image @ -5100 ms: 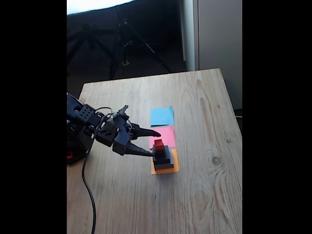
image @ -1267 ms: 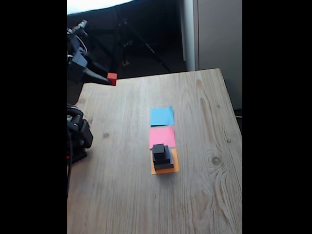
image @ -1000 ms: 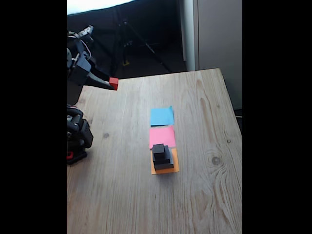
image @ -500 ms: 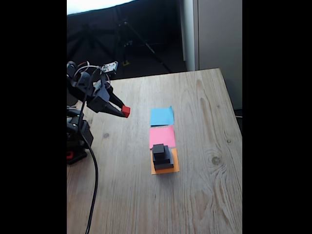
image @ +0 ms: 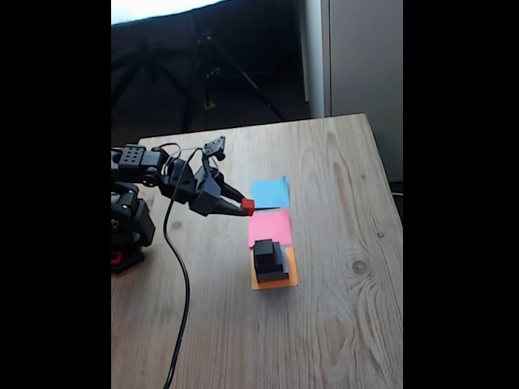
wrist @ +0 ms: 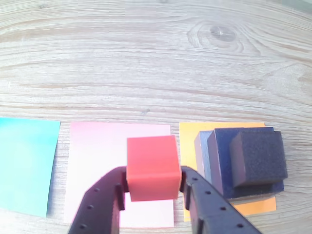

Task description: Tower of hanoi

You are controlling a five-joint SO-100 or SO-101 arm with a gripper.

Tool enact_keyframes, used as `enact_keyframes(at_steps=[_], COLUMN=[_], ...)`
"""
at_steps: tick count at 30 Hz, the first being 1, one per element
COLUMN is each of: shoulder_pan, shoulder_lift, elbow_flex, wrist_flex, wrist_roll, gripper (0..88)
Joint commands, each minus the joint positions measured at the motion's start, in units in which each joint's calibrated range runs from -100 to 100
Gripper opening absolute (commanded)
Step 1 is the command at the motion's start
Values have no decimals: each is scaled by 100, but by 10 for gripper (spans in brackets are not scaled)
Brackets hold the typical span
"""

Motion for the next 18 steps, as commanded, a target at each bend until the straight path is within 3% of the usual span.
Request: enact_keyframes(at_steps=[1, 8, 18], shoulder_pan=[-123, -374, -441], shoulder_lift=[499, 1635, 3739], elbow_flex=[584, 1675, 1866], wrist_flex=[-2004, -4862, -7233], wrist_roll=[69, 69, 69], gripper=[4, 4, 15])
